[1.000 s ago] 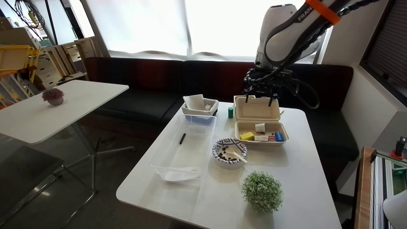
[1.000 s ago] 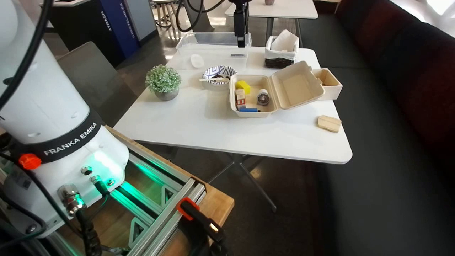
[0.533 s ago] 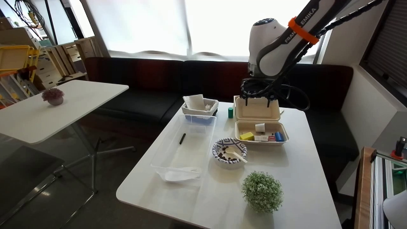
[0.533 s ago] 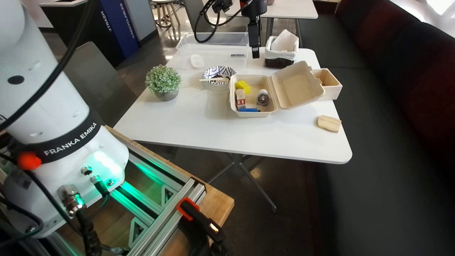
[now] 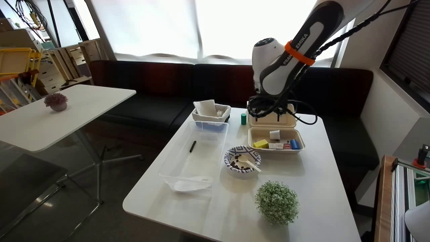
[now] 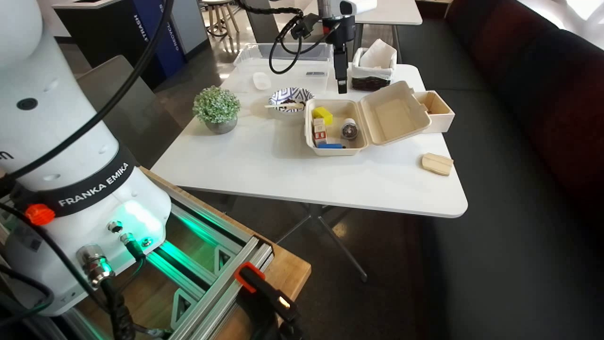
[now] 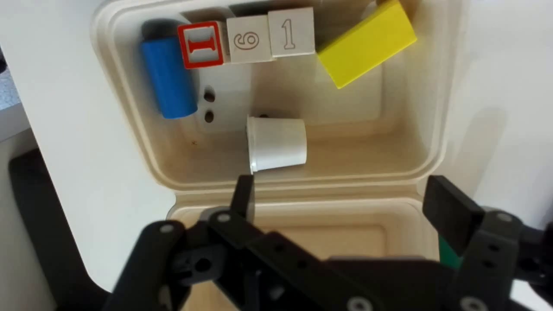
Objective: Turn the k-cup over
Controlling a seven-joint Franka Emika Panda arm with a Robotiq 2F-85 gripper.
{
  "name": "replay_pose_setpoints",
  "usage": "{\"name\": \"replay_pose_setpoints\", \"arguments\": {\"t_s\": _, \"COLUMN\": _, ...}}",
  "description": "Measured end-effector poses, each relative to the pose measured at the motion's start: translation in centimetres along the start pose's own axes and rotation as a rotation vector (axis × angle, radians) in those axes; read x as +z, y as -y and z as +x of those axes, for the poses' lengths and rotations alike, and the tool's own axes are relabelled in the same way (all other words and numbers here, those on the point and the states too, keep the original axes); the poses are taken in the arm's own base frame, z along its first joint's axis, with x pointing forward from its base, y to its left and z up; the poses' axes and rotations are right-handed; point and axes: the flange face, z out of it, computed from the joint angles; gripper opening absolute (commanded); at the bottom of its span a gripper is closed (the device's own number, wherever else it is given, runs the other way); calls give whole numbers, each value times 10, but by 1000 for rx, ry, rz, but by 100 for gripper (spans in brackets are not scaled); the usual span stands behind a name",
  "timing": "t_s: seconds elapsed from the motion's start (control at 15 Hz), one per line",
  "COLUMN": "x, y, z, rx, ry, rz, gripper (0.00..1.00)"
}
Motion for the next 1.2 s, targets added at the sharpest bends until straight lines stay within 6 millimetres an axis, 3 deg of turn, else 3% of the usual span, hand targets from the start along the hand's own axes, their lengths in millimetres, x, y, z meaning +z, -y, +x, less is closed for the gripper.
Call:
{"name": "replay_pose_setpoints", "arguments": {"t_s": 0.33, "x": 37, "y": -3, "z": 9, "rx": -27, "ry": 25, "rz": -84, "gripper": 100}}
{"name": "replay_pose_setpoints", "arguments": {"t_s": 0.8, "x": 34, "y": -1, "z": 9, "rx": -28, "ry": 18, "rz": -80, "gripper": 100}}
{"name": "replay_pose_setpoints", "arguments": {"t_s": 1.2, "x": 43, "y": -4, "z": 13, "rx": -35, "ry": -3, "rz": -167, "gripper": 100}}
